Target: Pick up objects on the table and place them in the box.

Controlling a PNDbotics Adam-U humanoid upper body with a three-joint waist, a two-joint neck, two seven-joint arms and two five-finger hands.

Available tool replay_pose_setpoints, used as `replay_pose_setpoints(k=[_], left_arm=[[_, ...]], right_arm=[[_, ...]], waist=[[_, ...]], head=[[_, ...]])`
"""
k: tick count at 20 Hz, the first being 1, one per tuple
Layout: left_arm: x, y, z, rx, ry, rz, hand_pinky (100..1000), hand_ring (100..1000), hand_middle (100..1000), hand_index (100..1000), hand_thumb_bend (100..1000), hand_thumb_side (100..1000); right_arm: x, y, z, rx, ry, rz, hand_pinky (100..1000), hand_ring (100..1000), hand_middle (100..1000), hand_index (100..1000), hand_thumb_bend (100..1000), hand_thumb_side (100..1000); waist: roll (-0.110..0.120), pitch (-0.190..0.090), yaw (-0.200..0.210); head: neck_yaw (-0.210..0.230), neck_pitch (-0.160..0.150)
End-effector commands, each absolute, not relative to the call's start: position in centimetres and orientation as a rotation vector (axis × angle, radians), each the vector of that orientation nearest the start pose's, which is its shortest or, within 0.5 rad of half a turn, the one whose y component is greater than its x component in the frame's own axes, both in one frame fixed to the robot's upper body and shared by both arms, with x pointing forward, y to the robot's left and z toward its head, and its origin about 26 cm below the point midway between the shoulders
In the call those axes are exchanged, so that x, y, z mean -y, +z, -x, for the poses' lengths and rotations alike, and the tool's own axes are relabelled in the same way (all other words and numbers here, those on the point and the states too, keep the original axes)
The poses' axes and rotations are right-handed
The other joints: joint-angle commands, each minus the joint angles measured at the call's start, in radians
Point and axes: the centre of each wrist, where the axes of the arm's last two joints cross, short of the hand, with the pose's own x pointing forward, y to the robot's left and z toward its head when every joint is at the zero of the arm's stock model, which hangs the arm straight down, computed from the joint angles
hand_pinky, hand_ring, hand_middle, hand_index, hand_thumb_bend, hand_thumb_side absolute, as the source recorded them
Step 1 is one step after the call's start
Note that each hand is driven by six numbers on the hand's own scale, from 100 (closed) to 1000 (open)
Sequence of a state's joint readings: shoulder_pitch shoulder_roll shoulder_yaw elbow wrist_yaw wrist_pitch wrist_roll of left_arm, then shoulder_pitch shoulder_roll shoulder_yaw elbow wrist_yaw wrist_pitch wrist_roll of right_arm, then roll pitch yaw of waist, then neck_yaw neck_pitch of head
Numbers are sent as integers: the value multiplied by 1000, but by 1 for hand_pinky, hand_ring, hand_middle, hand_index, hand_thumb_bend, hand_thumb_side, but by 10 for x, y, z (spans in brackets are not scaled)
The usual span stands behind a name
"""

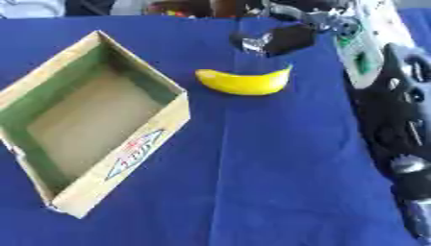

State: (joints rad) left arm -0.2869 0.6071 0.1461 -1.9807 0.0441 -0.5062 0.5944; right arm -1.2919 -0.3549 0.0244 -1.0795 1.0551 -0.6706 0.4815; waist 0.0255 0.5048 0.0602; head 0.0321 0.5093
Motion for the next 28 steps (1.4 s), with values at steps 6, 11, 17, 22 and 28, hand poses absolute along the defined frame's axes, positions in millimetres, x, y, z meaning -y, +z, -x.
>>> replay_pose_setpoints(k=[6, 11, 17, 22, 28], left_arm=[[-335, 254, -287, -3264, -139, 578, 710, 799, 849, 927, 100, 864], [-336, 253, -287, -3264, -136, 582, 710, 799, 849, 928, 100, 862], [-336, 254, -287, -3263, -131, 588, 710, 800, 848, 928, 100, 860], [-337, 254, -287, -3262, -130, 590, 710, 800, 849, 928, 100, 861], [-336, 254, -287, -3263, -131, 590, 710, 800, 849, 928, 100, 861]], right_arm=[[200, 390, -460, -1974, -2236, -1205, 525, 784, 773, 851, 344, 1000], [207, 383, -461, -1979, -2229, -1231, 508, 763, 746, 843, 420, 1000], [216, 374, -468, -1991, -2237, -1284, 498, 742, 693, 808, 428, 928], [219, 365, -473, -1980, -2259, -1304, 519, 722, 628, 785, 419, 752], [219, 359, -478, -1988, -2301, -1260, 546, 716, 577, 772, 458, 603]], waist=[[-8, -365, -3], [-7, -367, -9], [-7, -369, -14], [-9, -370, -18], [-10, -369, -19]], head=[[2, -2], [5, 0], [9, 2], [11, 4], [11, 5]])
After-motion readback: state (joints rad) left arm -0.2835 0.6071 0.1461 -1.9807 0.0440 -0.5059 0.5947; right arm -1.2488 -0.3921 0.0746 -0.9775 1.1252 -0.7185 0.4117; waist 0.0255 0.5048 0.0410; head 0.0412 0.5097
